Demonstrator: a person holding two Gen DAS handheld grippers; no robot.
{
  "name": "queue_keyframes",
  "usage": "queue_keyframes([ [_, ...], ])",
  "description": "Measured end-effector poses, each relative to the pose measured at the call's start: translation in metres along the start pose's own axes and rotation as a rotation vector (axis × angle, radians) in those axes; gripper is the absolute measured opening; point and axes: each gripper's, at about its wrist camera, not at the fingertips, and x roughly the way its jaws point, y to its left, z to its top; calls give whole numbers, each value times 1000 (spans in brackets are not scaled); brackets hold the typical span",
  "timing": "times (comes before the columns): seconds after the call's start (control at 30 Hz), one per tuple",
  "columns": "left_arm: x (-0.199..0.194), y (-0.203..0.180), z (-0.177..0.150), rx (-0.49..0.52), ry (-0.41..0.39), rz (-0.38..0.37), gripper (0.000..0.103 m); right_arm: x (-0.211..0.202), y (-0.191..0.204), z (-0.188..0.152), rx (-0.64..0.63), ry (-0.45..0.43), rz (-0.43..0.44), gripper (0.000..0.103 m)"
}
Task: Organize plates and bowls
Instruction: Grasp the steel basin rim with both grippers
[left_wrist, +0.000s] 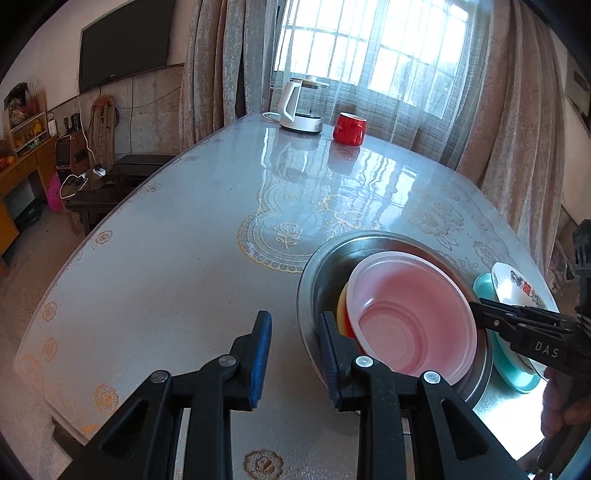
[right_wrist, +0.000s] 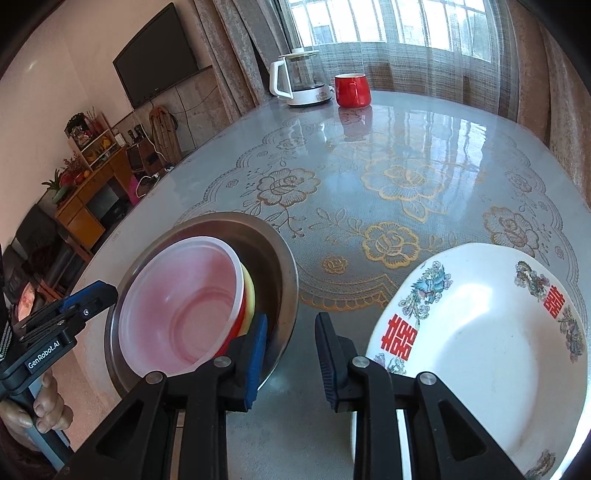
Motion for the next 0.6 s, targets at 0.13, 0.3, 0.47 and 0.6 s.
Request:
queue_keyframes([
  [0.13,13,1,2,-3,32,-33,26,9,4,1,-18,24,4,23],
  [0.3,16,0,1,-9,34,-69,19,16,9,1,-35,31,-9,20],
  [0.47,11,-2,-2,-2,26,-68,17,13,8,0,-16,28,9,20],
  [0.6,7,-1,-4,-5,23,-55,16,9,8,-1,2,25,40,20],
])
